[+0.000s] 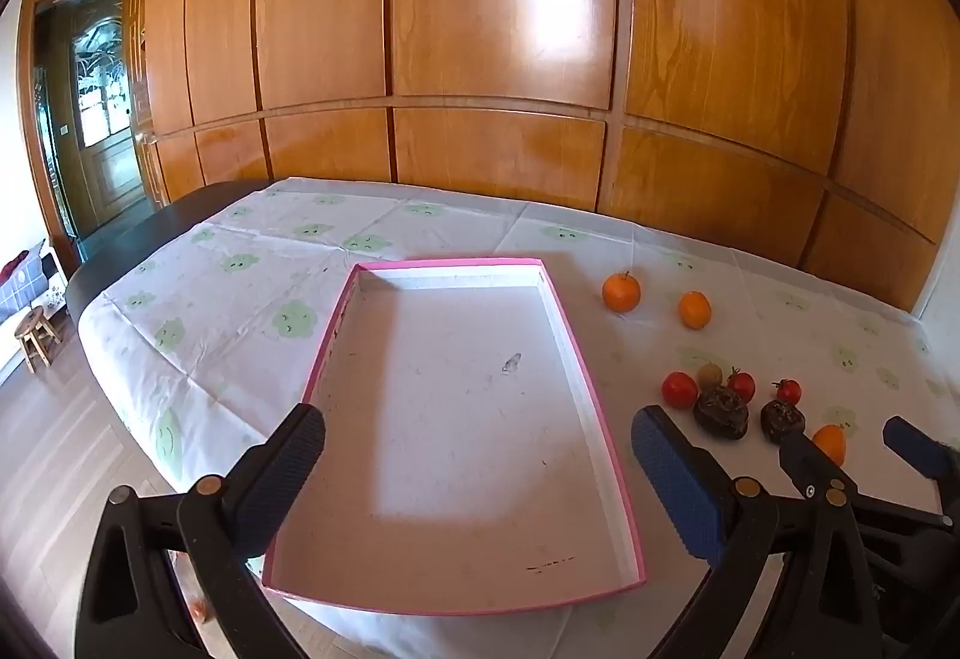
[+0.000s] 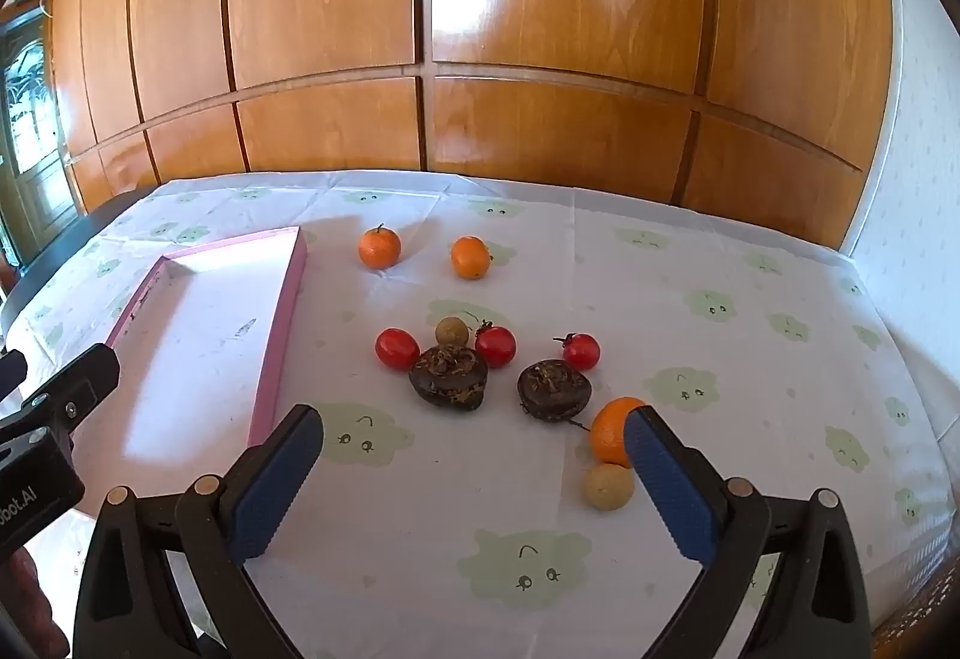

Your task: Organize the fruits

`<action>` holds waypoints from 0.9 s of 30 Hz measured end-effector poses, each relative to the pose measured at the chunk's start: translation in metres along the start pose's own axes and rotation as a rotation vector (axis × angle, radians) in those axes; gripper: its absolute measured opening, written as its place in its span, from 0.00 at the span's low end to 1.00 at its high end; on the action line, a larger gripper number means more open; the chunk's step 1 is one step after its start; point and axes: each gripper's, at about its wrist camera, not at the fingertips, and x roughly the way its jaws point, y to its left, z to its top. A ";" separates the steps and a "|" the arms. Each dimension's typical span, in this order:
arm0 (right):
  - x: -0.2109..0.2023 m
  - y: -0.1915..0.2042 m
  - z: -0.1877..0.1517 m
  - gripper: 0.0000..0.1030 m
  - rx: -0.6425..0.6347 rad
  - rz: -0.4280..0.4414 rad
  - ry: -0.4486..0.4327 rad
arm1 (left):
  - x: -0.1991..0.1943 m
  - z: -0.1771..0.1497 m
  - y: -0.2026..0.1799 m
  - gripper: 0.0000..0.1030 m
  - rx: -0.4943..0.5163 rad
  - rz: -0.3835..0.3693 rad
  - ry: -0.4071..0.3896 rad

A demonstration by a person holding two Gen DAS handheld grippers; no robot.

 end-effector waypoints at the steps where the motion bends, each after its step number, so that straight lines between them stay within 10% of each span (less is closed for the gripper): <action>1: -0.001 0.001 -0.001 0.99 -0.002 0.001 -0.003 | 0.000 0.000 0.000 1.00 -0.001 0.000 -0.001; 27: -0.005 0.003 -0.001 0.99 -0.014 0.000 -0.030 | 0.000 0.001 0.002 1.00 -0.006 0.011 0.005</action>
